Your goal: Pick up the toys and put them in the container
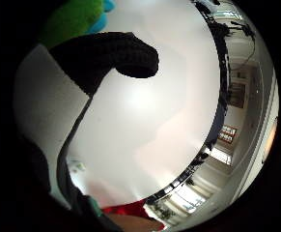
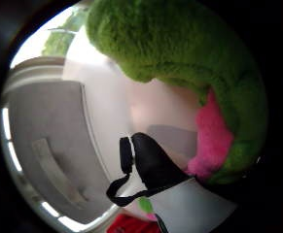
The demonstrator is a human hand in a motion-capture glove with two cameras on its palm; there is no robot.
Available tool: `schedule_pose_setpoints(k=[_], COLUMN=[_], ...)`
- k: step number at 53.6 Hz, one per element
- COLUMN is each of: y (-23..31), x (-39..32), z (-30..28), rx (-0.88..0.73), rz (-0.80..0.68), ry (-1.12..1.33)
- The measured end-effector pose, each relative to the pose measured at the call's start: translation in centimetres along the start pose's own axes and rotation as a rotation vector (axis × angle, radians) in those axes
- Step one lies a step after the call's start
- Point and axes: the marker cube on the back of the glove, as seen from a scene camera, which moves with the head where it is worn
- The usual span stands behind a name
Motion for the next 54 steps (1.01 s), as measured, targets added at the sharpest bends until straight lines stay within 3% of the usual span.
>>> schedule_pose_setpoints(k=[17, 31, 54], y=[-0.1, 0.1, -0.6], x=[0.3, -1.0, 0.6], z=[-0.1, -0.9, -2.2], rx=[0.023, 0.133, 0.343], rz=[-0.017, -0.045, -0.045], ry=[0.039, 0.273, 0.06])
